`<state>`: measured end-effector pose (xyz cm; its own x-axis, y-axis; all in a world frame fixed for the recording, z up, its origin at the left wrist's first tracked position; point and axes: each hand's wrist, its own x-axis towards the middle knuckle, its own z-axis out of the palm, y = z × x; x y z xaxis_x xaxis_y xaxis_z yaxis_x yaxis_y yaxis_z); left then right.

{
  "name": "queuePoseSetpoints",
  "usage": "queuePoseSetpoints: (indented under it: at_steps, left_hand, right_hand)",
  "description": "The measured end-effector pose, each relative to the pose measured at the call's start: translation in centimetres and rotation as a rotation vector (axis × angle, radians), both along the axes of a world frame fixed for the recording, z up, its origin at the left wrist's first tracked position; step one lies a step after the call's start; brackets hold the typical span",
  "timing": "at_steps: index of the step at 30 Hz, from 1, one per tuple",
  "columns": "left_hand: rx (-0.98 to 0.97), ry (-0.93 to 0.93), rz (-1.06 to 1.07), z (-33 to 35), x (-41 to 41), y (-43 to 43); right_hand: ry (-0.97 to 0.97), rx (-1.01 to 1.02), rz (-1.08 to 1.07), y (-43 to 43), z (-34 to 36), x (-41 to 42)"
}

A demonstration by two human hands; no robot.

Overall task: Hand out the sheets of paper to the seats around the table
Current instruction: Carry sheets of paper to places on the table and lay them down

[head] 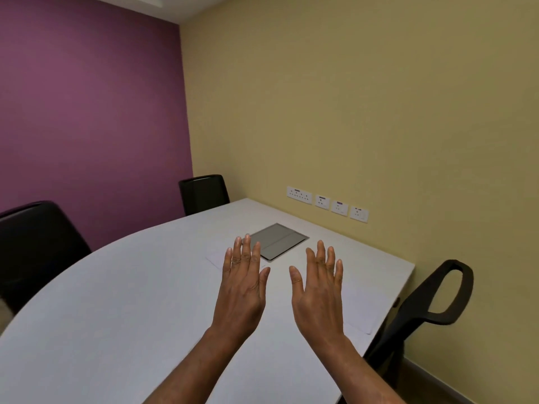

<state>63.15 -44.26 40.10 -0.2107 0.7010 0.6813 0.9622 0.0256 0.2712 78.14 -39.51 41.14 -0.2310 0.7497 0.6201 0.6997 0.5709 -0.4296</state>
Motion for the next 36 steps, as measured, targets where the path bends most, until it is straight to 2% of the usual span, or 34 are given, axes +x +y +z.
queuePoseSetpoints:
  at_steps: [17, 36]
  left_hand:
    - [-0.014, 0.031, -0.049, 3.3, -24.0, -21.2]
    - [0.027, -0.012, 0.093, 1.6, -36.4, -27.0]
  right_hand:
    - [0.049, -0.032, 0.001, -21.3, 1.6, -24.3]
    - [0.011, -0.008, 0.086, -27.3, 1.2, -36.1]
